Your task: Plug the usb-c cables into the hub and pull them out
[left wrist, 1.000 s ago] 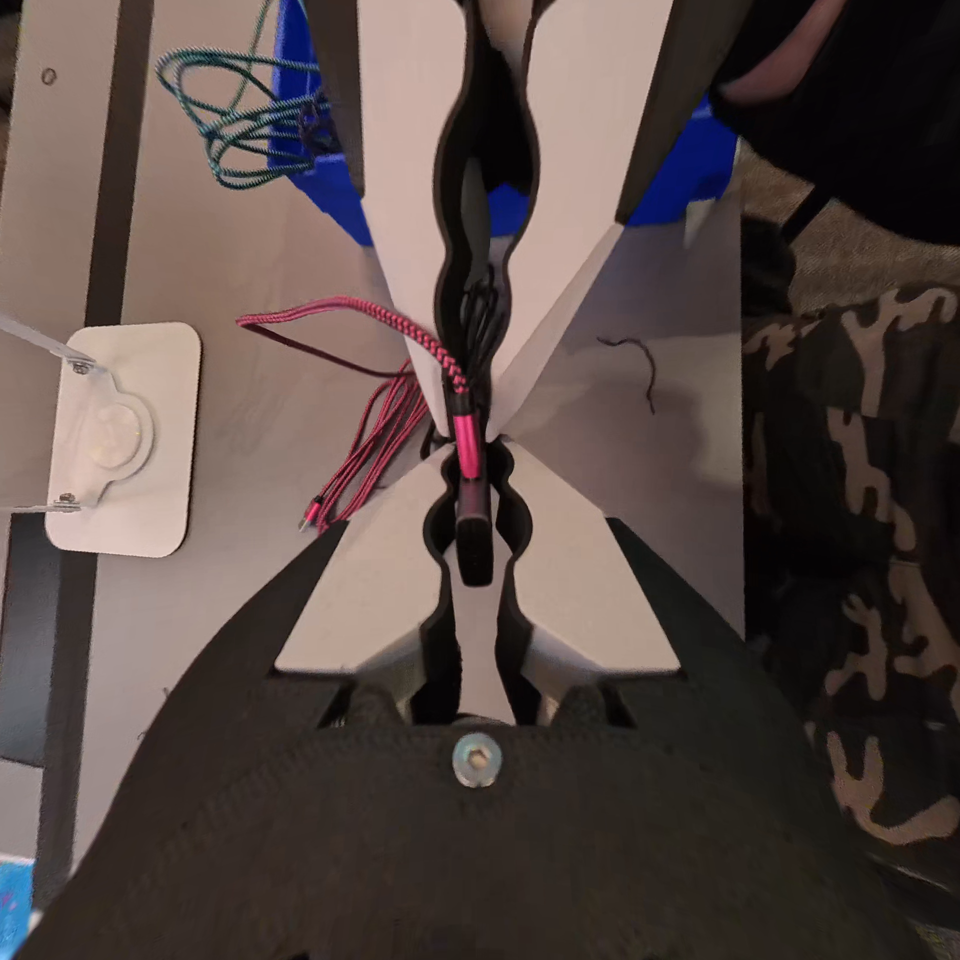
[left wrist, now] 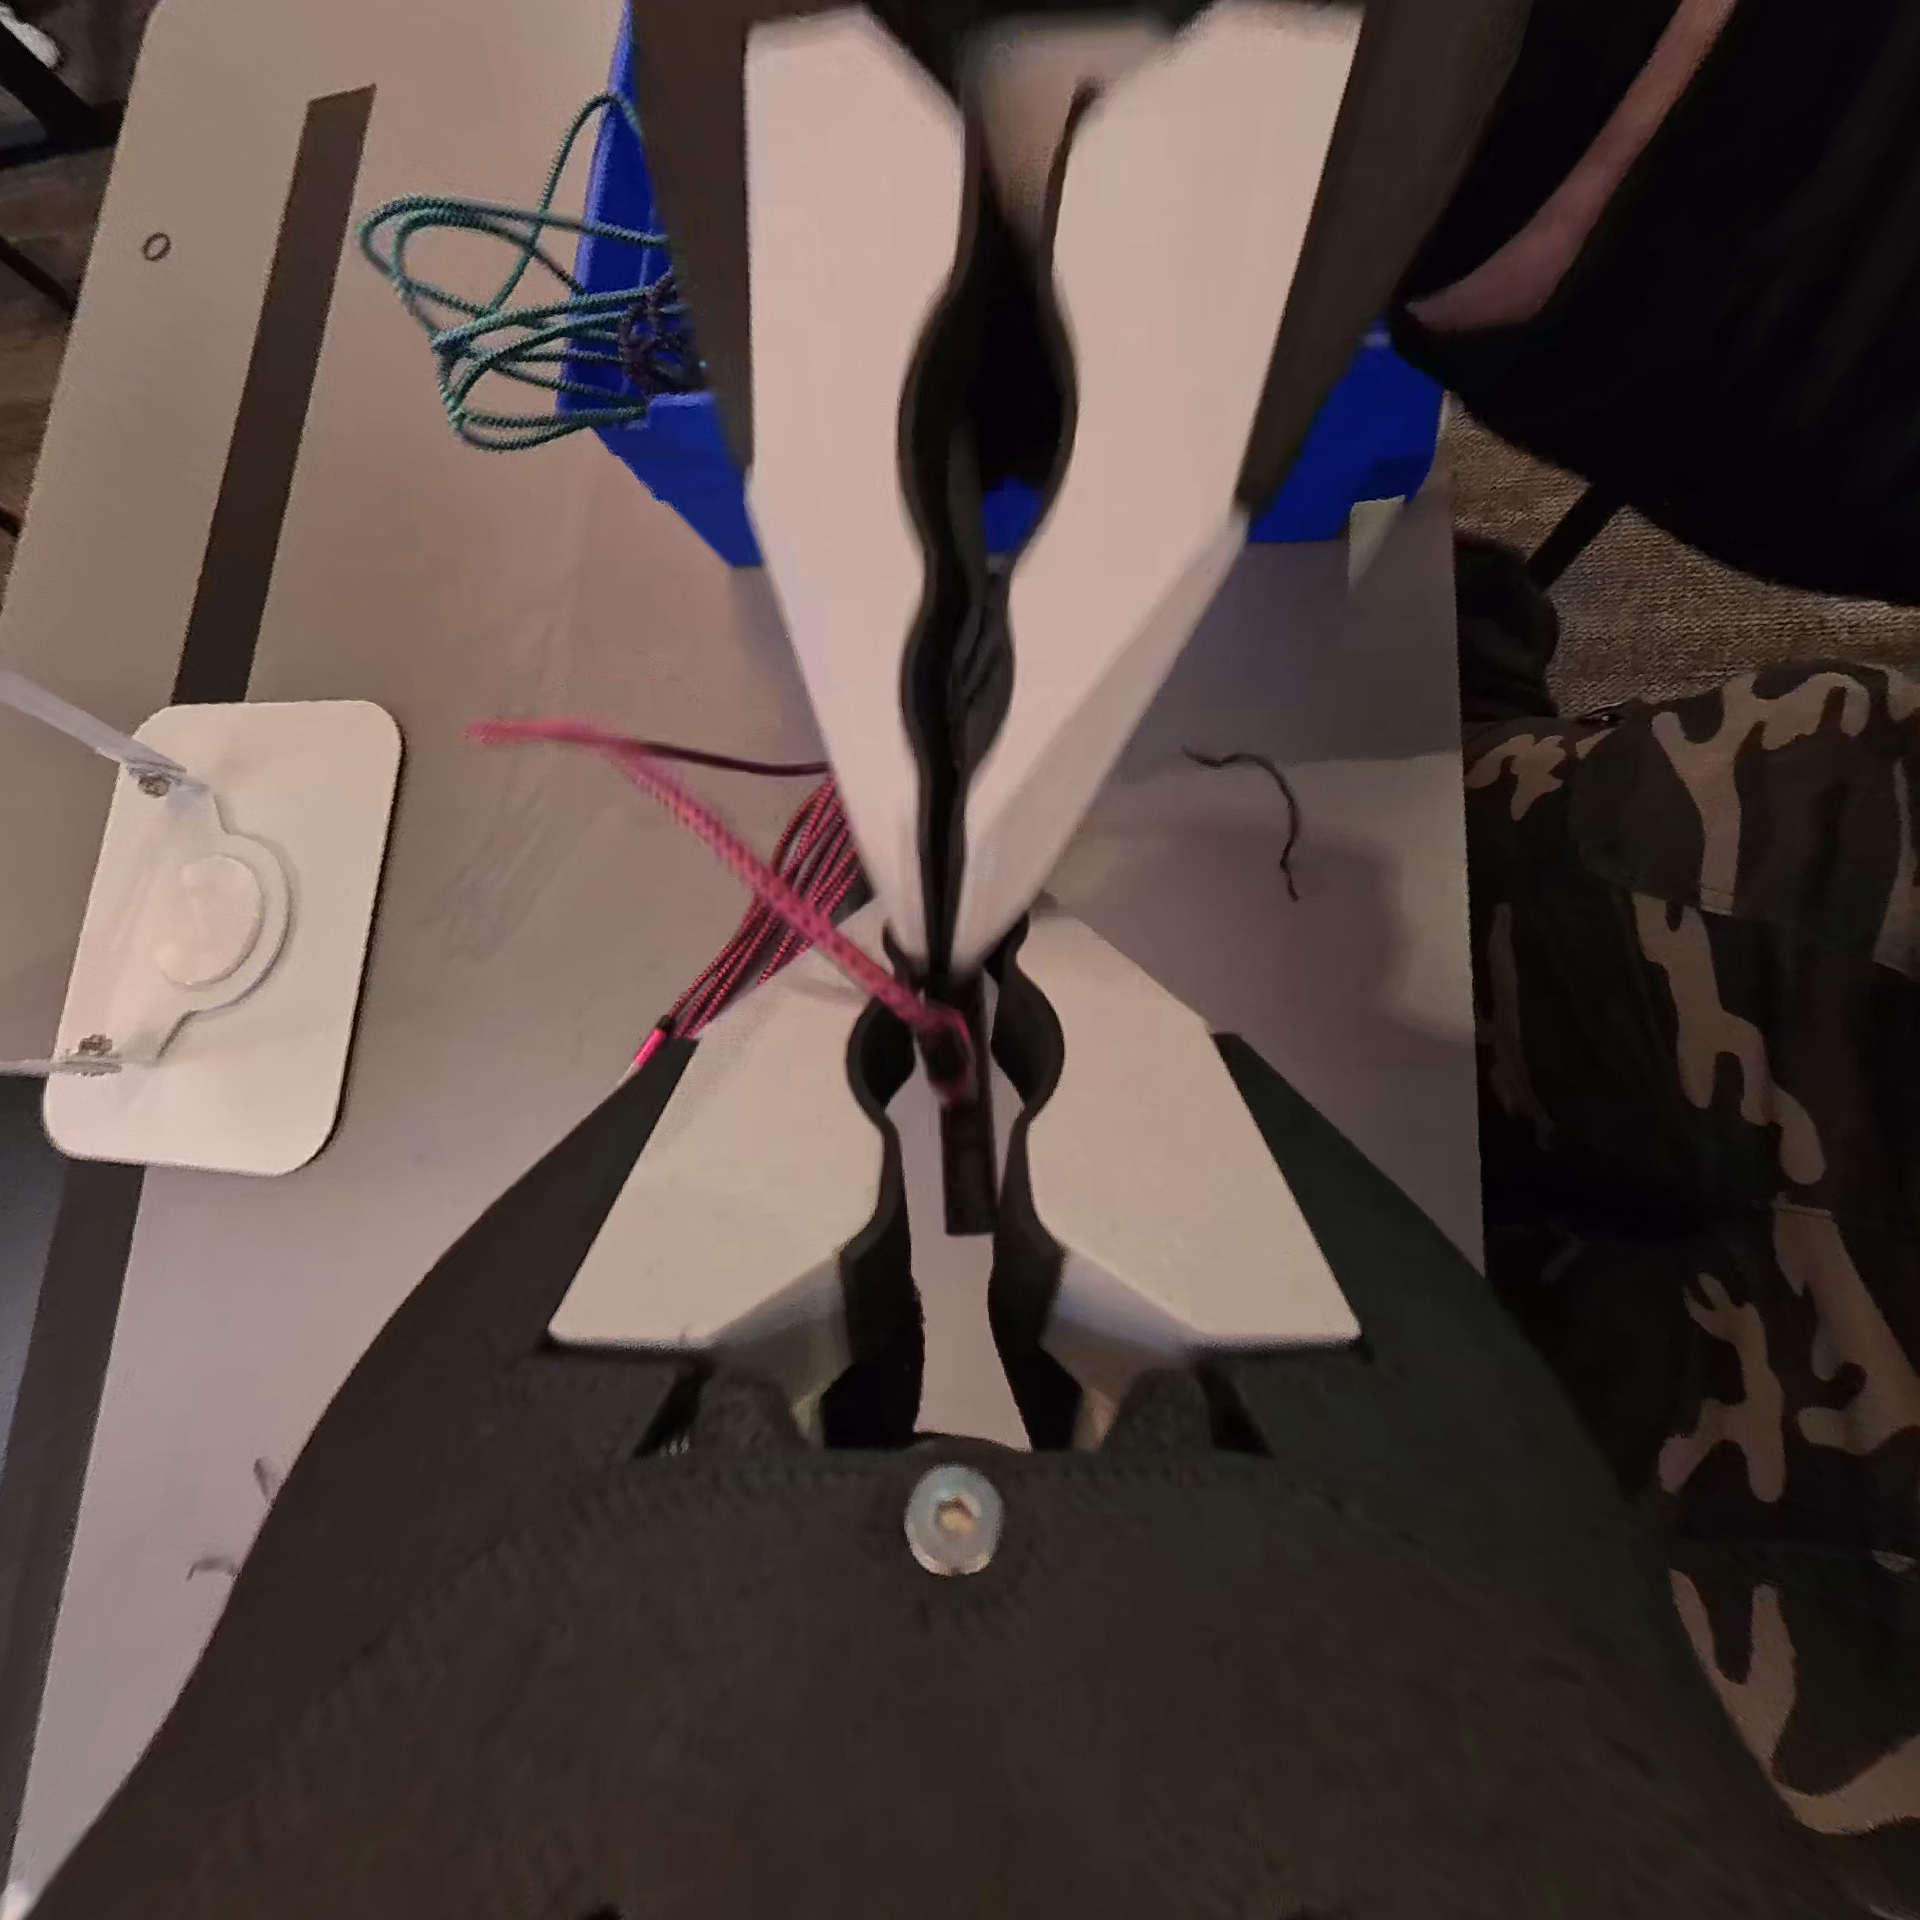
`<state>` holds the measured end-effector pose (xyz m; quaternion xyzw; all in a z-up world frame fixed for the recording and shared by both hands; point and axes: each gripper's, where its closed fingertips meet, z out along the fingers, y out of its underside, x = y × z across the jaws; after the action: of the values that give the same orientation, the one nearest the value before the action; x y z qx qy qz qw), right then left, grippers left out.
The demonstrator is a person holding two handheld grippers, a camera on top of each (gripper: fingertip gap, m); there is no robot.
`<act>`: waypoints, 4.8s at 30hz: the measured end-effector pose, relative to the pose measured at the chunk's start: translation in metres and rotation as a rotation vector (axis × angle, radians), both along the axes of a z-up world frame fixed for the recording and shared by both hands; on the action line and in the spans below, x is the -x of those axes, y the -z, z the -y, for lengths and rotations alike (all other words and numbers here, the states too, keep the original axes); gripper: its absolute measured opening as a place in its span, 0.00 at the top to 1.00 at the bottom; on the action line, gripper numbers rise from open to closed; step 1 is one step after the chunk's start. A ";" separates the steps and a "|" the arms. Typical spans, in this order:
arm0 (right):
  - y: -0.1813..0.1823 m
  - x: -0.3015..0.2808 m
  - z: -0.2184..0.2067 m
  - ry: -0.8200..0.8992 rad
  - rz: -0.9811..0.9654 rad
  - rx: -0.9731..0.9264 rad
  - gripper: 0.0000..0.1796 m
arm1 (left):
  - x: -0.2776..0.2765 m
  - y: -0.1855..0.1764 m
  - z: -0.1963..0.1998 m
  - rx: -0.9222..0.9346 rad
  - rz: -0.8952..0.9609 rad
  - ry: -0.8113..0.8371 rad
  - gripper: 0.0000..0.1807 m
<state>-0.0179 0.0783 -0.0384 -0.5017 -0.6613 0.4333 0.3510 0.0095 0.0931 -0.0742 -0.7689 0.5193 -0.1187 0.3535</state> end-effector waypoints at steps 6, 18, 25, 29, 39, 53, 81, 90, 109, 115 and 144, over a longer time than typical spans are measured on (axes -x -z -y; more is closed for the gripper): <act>-0.021 -0.009 -0.012 0.053 -0.093 0.000 1.00 | 0.011 0.003 -0.004 0.043 0.071 -0.043 0.96; 0.021 0.010 -0.053 0.255 0.053 -0.528 0.27 | 0.030 0.004 0.004 0.203 0.198 -0.125 0.96; 0.071 0.034 -0.021 0.041 0.217 -0.530 0.80 | 0.028 0.002 0.015 0.195 0.111 -0.099 0.96; 0.075 0.040 -0.012 0.020 0.219 -0.413 0.97 | 0.037 -0.001 0.013 0.149 0.098 -0.125 0.96; -0.011 0.021 -0.051 0.189 0.074 -0.273 0.98 | 0.100 -0.088 0.010 -0.057 0.488 -0.351 0.69; -0.231 -0.041 -0.117 0.395 -0.172 -0.462 0.98 | 0.126 -0.035 0.046 -0.015 0.367 -0.431 0.73; -0.026 -0.212 -0.233 0.707 0.028 -0.547 0.98 | 0.114 0.008 0.071 0.061 0.315 -0.442 0.73; 0.079 -0.221 -0.201 0.593 0.369 -0.350 0.97 | 0.120 0.009 0.077 0.057 0.298 -0.458 0.73; 0.094 -0.246 -0.174 0.643 0.686 -0.162 0.54 | 0.234 -0.024 0.092 -0.145 0.120 -0.785 0.63; 0.081 -0.306 -0.177 0.921 0.582 -0.094 0.55 | 0.333 -0.007 0.119 -0.074 0.089 -1.059 0.57; 0.166 -0.364 -0.151 1.063 0.555 0.275 0.83 | 0.422 0.156 0.239 0.793 0.023 -1.140 0.94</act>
<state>0.3462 0.2294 -0.2049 -0.8975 -0.3256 0.1335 0.2658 -0.4126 -0.1459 -0.2298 -0.9915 -0.0521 -0.1034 0.0586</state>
